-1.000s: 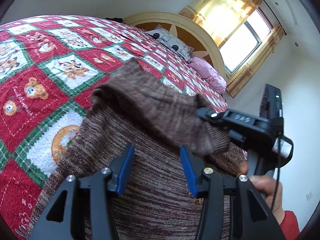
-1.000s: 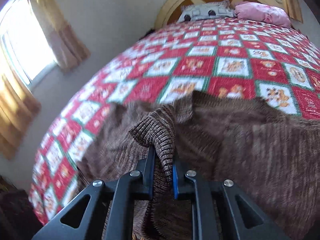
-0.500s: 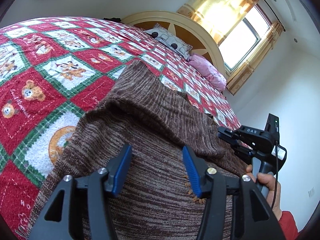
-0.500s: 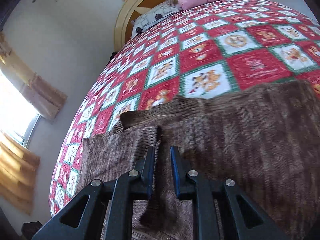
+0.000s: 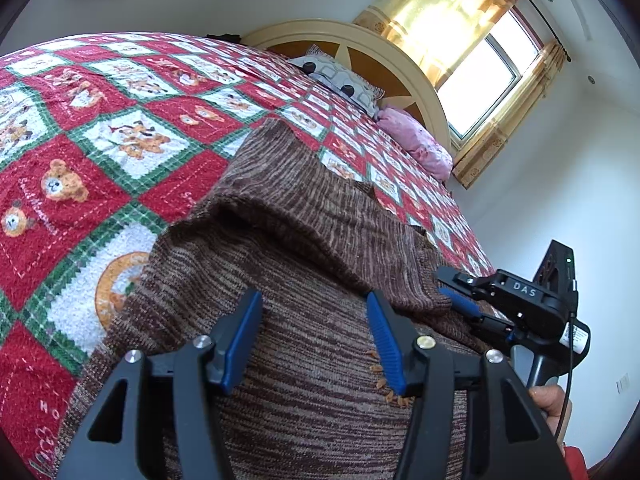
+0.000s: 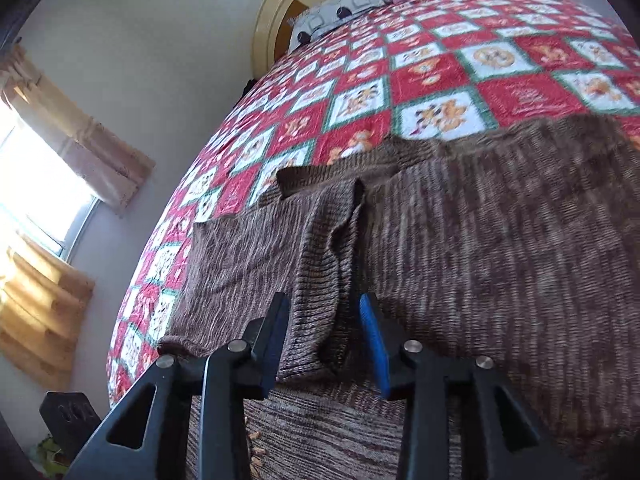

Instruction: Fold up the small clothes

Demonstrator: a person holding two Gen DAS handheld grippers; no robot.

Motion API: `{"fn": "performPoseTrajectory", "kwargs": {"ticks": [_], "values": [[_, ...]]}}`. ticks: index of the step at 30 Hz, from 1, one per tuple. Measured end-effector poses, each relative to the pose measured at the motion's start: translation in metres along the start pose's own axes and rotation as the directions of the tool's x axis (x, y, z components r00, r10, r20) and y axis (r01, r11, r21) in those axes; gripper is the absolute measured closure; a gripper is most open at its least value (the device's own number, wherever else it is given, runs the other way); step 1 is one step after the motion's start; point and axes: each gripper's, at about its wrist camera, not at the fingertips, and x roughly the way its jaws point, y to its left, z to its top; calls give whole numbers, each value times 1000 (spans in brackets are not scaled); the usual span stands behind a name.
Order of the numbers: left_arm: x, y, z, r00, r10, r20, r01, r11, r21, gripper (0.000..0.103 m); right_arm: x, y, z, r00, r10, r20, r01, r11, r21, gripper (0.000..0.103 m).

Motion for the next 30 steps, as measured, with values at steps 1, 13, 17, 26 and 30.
{"fn": "performPoseTrajectory", "kwargs": {"ticks": [1,13,17,26,30], "values": [[0,0,0,1000,0,-1,0,1000,-1,46,-2,-1,0,1000,-5,9,5,1000,1,64],[14,-6,16,997,67,-50,-65,997,33,45,-24,-13,-8,977,-177,116,191,974,-119,64],[24,10,41,994,104,-21,-105,993,-59,45,-21,-11,-11,973,-196,122,212,967,-143,64],[15,52,50,989,141,45,-129,969,-211,75,-22,-23,-9,983,-135,124,147,985,-92,64],[3,38,40,981,193,7,-192,976,-102,67,-23,-23,-10,983,-134,124,145,985,-91,64]]}}
